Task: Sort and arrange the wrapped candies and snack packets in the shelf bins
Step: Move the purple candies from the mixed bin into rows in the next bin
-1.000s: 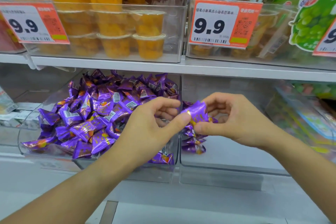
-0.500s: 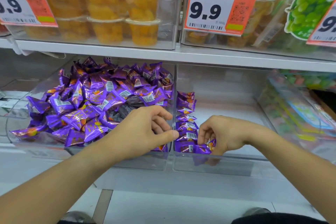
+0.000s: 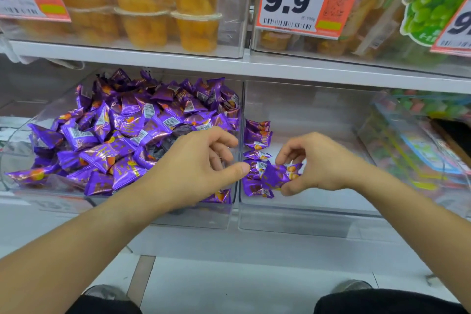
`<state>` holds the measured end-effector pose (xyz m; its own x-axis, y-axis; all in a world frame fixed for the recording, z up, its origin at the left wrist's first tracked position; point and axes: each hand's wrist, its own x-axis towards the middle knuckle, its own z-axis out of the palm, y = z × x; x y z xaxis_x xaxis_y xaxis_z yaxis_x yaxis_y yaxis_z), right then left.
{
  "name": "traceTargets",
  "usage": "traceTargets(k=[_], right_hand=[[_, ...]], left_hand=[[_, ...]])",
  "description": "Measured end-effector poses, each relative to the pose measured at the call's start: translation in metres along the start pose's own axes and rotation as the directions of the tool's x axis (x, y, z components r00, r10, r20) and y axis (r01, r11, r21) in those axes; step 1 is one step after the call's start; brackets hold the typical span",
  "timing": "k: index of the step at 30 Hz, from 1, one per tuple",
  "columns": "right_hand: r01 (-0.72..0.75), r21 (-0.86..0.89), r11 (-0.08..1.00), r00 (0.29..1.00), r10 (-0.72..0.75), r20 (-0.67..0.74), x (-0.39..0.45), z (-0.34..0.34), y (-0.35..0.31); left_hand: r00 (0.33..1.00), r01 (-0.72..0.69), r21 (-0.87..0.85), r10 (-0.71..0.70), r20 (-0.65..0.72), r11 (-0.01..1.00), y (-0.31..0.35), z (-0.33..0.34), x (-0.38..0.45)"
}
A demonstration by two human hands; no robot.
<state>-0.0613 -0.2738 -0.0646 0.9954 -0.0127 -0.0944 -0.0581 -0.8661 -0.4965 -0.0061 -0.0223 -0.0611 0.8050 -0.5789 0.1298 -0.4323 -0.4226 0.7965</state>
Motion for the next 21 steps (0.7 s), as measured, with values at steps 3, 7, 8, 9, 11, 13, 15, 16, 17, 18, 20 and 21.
traceTargets(k=[3, 7, 8, 9, 11, 13, 15, 16, 17, 18, 20, 21], right_hand=[[0.120, 0.364, 0.923, 0.985, -0.065, -0.161, -0.008, -0.015, -0.020], [0.315, 0.573, 0.757, 0.931, -0.129, -0.341, -0.018, -0.012, -0.055], [0.355, 0.572, 0.739, 0.917, -0.158, -0.365, -0.019, -0.010, -0.061], [0.393, 0.564, 0.726, 0.903, -0.189, -0.385, -0.019, -0.007, -0.064], [0.425, 0.554, 0.716, 0.894, -0.236, -0.381, -0.019, -0.007, -0.065], [0.408, 0.564, 0.718, 0.910, -0.267, -0.318, -0.016, -0.014, -0.056], [0.343, 0.523, 0.780, 0.936, -0.233, -0.265, -0.009, -0.023, -0.037], [0.282, 0.454, 0.846, 0.951, -0.185, -0.246, -0.001, -0.026, -0.022], [0.200, 0.351, 0.915, 0.967, -0.127, -0.222, 0.009, -0.027, -0.007], [0.113, 0.236, 0.965, 0.981, -0.070, -0.183, 0.020, -0.025, 0.008], [0.007, 0.074, 0.997, 0.994, 0.001, -0.106, 0.041, -0.012, 0.030], [-0.002, 0.041, 0.999, 0.996, 0.005, -0.084, 0.051, -0.003, 0.036]], left_hand=[[0.992, -0.085, -0.052, 0.079, -0.097, 0.995, 0.007, -0.001, 0.002], [0.983, -0.179, -0.151, 0.170, -0.071, 0.972, 0.021, 0.000, 0.001], [0.981, -0.193, -0.216, 0.186, -0.053, 0.957, 0.024, 0.001, 0.000], [0.981, -0.196, -0.288, 0.191, -0.044, 0.937, 0.026, 0.002, 0.000], [0.984, -0.179, -0.394, 0.169, -0.062, 0.901, 0.029, 0.001, 0.000], [0.989, -0.146, -0.447, 0.114, -0.099, 0.883, 0.028, -0.004, -0.001], [0.990, -0.105, -0.441, 0.052, -0.130, 0.891, 0.024, -0.012, 0.001], [0.990, -0.081, -0.422, 0.023, -0.140, 0.903, 0.021, -0.016, 0.001], [0.989, -0.060, -0.405, -0.001, -0.149, 0.912, 0.018, -0.021, 0.002], [0.987, -0.046, -0.393, -0.018, -0.158, 0.919, 0.014, -0.024, 0.002], [0.984, -0.029, -0.368, -0.039, -0.176, 0.929, 0.007, -0.028, 0.001], [0.982, -0.018, -0.359, -0.050, -0.181, 0.933, 0.005, -0.029, 0.001]])
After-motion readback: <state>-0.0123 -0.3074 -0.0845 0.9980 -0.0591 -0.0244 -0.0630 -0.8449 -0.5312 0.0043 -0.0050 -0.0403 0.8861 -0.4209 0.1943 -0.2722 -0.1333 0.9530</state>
